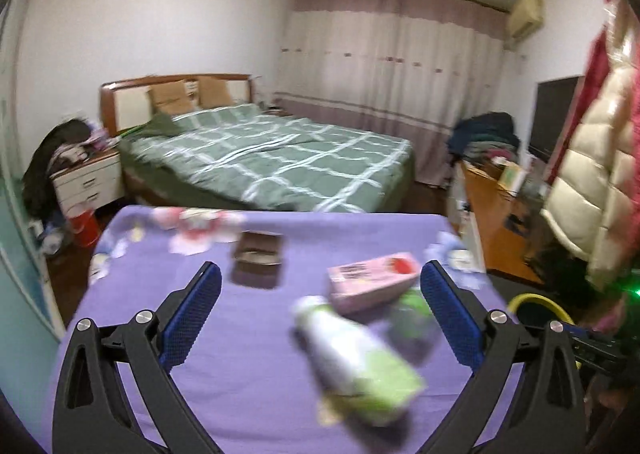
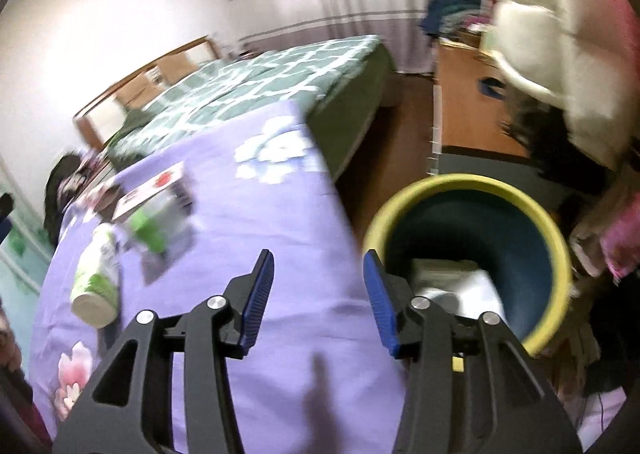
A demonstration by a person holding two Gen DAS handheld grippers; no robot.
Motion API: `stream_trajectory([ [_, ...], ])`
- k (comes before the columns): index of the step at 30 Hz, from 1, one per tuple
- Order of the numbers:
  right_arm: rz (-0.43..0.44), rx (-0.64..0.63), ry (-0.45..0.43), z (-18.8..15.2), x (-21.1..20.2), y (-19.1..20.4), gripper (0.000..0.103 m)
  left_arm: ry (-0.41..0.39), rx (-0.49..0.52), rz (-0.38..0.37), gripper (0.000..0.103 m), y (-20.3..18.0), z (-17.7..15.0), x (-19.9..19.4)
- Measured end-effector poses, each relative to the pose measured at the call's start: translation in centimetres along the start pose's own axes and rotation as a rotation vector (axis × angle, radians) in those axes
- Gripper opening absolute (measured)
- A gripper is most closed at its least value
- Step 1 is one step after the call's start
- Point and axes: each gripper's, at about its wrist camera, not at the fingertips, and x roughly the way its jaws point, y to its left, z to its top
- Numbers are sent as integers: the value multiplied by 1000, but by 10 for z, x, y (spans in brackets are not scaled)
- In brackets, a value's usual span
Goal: Collect trash
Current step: 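Move both tools back over the table, then grasp the clear jar with green lid with the right gripper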
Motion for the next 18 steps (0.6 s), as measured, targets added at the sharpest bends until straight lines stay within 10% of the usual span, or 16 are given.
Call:
stream_trajectory([
  [10, 107, -192, 62, 26, 45, 89, 52, 33, -119, 127, 98, 85, -22, 32],
  [18, 172, -385, 71, 39, 76, 139, 87, 27, -208, 156, 98, 108, -28, 28],
])
